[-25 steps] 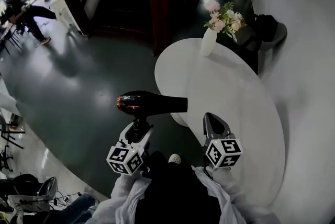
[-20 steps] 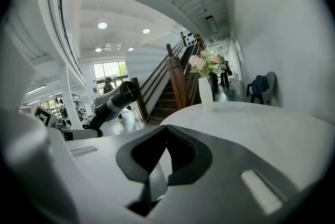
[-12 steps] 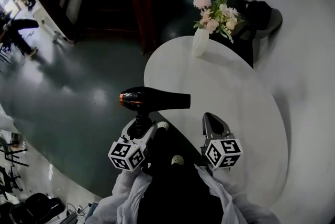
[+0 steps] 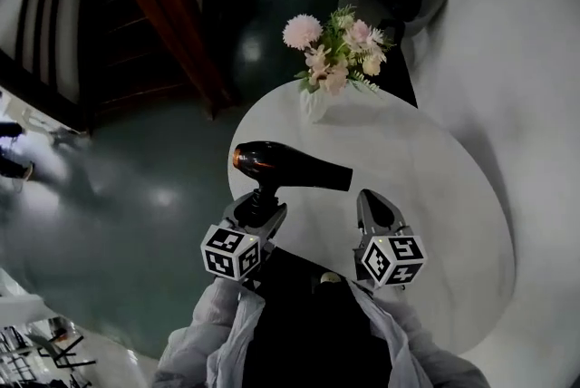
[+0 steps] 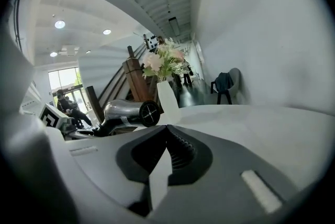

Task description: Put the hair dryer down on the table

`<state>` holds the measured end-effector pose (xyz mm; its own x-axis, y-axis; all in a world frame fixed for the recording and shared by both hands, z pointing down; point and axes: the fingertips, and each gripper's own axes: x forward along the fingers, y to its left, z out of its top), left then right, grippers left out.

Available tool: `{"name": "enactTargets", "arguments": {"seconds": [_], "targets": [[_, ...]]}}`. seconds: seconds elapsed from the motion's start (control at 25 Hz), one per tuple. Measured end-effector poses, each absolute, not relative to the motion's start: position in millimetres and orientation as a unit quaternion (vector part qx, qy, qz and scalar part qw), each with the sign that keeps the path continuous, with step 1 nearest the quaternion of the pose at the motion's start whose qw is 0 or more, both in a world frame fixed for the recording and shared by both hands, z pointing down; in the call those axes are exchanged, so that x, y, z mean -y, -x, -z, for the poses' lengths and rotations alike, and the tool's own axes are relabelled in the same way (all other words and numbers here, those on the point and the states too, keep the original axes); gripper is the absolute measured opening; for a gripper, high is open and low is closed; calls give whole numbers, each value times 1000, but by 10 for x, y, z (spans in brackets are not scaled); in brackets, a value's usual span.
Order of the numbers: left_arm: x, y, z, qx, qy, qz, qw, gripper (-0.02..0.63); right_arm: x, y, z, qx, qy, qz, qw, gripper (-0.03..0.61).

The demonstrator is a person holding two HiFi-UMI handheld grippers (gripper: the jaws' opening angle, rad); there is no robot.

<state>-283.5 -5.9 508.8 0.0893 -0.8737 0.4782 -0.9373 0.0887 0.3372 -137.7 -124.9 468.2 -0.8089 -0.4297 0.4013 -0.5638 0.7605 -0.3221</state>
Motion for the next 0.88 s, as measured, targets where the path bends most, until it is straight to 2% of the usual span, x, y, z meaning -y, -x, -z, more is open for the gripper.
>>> {"name": "enactTargets", "arguments": {"seconds": [0.2,0.44,0.88], "targets": [[585,2788,-5266,572,-749,-121,312,275,1522,1318,-4769,895,-350,-234,149,9],[969,2491,-5477,461,-807,-163,330,275,1613,862,-4863,838,-460,-257,141,9],[1487,1905,-5768,378,-836,-212,337,275,1584,180,-4974,779,-548,-281,117,9]]}}
